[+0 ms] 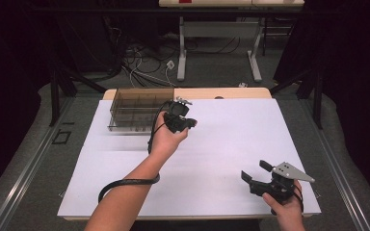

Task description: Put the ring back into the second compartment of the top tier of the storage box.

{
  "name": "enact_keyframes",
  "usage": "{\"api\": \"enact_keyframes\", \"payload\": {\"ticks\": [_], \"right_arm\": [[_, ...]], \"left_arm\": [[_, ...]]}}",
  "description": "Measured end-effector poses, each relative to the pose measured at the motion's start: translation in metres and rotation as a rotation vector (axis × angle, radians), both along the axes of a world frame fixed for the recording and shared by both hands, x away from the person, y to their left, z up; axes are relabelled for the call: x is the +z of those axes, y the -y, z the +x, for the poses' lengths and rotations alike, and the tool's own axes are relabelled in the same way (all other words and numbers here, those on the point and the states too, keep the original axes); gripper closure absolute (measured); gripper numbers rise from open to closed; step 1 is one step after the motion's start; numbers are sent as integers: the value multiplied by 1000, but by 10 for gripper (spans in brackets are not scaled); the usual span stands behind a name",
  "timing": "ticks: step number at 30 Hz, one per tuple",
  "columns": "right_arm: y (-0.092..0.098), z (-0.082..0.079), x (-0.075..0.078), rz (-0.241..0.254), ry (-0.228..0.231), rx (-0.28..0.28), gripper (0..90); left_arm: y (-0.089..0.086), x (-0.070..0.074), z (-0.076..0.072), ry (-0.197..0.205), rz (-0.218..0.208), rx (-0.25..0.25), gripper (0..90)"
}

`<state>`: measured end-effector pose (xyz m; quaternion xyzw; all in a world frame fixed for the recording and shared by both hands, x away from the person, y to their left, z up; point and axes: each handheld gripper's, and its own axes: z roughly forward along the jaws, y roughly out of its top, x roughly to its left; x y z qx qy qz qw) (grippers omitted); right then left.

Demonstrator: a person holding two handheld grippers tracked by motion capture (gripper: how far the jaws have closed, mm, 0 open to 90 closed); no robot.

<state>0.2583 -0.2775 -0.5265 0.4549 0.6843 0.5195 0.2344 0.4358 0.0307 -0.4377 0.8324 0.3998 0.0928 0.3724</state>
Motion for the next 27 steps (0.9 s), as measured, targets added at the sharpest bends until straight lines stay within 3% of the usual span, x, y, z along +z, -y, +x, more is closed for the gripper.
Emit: {"api": "enact_keyframes", "payload": {"ticks": [27], "right_arm": [[0, 0, 0, 1, -5, 10, 151]], "left_arm": [[-12, 5, 2, 19, -4, 29, 894]]}}
